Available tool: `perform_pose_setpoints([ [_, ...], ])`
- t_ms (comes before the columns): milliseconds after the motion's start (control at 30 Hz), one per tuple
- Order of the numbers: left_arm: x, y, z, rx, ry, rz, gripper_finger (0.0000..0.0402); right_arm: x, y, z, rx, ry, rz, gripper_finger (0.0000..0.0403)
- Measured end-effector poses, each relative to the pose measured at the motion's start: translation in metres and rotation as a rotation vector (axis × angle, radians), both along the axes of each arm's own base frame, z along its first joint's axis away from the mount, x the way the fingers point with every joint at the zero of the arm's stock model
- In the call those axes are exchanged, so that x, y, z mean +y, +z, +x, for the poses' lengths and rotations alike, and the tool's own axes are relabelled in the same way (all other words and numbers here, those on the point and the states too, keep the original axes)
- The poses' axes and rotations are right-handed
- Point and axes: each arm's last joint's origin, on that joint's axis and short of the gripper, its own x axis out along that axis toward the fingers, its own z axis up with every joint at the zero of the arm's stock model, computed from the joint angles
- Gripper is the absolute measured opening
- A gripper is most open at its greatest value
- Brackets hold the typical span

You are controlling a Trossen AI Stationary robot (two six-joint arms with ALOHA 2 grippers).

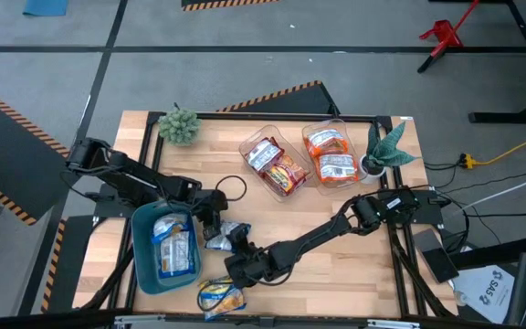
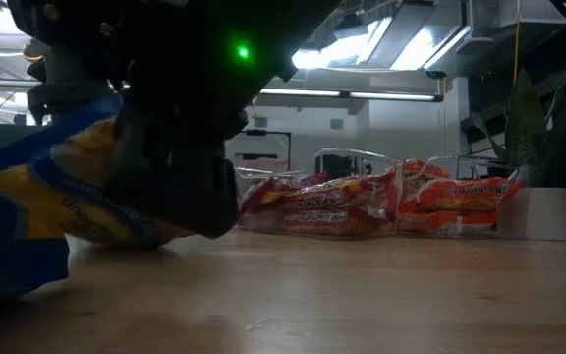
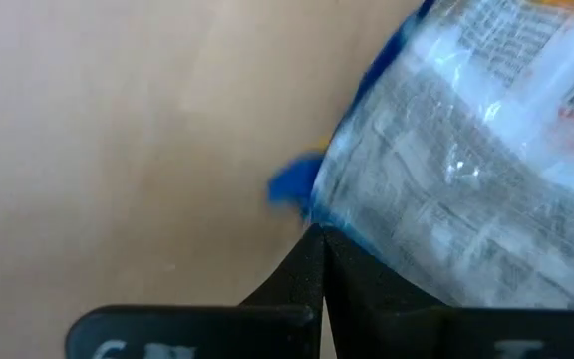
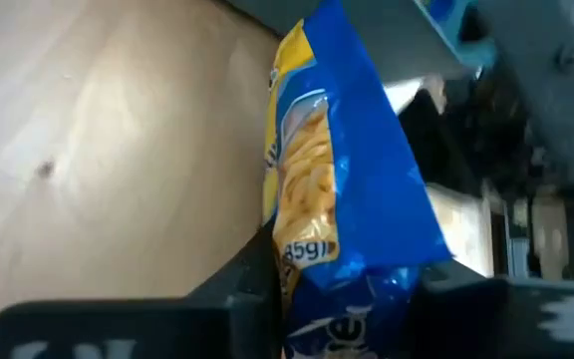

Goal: Sort Maruchan noodles
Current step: Put the blue noodle pack into the blue bin

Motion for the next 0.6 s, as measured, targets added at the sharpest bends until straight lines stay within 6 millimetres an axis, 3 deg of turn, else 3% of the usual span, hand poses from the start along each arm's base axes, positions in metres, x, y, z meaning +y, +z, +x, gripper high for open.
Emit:
perform_pose_setpoints([
  [267,0.019,0.046,-0.015,-0.167,0.083,-0.020,0.0000,0.004,0.036,0.001,-0.027,-0.111,0.091,0.0089],
  [600,0.030,0.130,-0.063,-0.593,0.157,-0.054,0.0000,-0.004,0.116,0.005,-0.155,-0.146,0.266,0.0089],
])
